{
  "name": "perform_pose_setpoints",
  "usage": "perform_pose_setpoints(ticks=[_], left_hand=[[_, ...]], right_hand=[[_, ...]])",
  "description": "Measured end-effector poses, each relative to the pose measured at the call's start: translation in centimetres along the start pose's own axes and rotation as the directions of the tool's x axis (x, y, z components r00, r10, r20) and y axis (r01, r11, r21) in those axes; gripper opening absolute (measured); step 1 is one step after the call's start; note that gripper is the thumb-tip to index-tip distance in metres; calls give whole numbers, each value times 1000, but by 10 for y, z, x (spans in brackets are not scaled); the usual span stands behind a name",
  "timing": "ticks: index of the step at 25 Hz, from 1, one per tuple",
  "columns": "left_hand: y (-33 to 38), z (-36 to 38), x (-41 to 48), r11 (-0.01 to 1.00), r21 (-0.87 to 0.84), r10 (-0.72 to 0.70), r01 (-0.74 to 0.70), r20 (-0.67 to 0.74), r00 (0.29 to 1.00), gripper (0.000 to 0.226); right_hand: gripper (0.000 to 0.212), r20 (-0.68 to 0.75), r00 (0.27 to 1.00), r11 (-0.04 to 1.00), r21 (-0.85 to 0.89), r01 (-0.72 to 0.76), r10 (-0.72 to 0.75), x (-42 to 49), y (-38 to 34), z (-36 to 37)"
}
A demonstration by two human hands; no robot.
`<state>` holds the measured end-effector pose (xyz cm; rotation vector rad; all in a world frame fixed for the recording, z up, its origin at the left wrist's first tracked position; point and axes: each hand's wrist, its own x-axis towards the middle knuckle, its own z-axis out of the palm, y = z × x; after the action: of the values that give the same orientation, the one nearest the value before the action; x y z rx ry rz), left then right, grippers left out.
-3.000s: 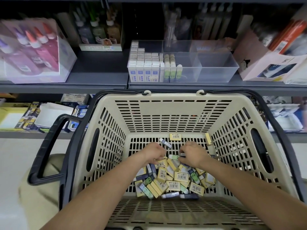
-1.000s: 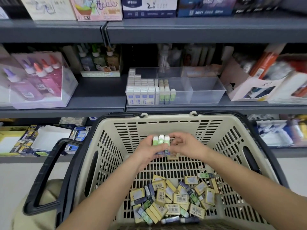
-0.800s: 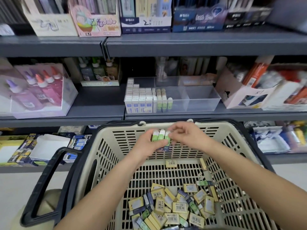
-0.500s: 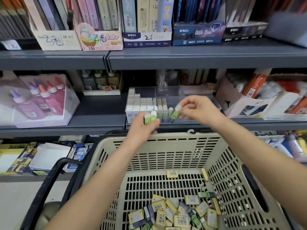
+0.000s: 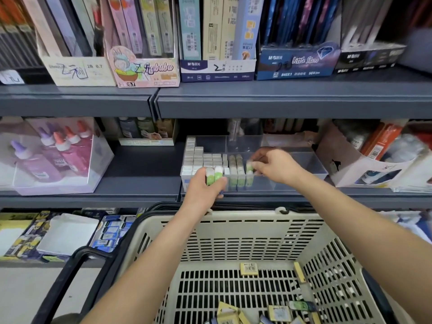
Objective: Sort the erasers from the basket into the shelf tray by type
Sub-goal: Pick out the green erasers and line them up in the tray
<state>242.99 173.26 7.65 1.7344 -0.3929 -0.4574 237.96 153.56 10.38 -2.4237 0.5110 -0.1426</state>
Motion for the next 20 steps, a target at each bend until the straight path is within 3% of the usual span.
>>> perform_pose_setpoints(ticks=[4,8,10,13,15,17,20], left_hand=[[-1,6,5,999,-38,3,-2,27,1000,8],[-1,8,7,993,-116,-1,7,50,999,18],[0,8,8,990,-144,9,1,69,998,22],[2,11,8,991,-132,44,-25,144,989,18],[5,19,7,993,-106,70,-49,204,976,17],[9,27,5,994,-89,82,-63,222,972,16],[12,26,4,985,-171,31,-7,142,989,15]], right_hand=[[24,91,994,961,-265,77,-55,3,-3,5],[31,180,980,928,-343,147,-88,0,-9,3],[30,139,981,915,-364,176,-133,-5,-12,-3],[25,-53,976,959,-200,198,-213,-18,-20,-8],[18,-14,973,973,-13,228,-229,-28,-28,-6],[11,22,969,969,29,246,-247,-32,-29,-6],[15,-62,982,969,157,188,-180,-25,-23,-24]])
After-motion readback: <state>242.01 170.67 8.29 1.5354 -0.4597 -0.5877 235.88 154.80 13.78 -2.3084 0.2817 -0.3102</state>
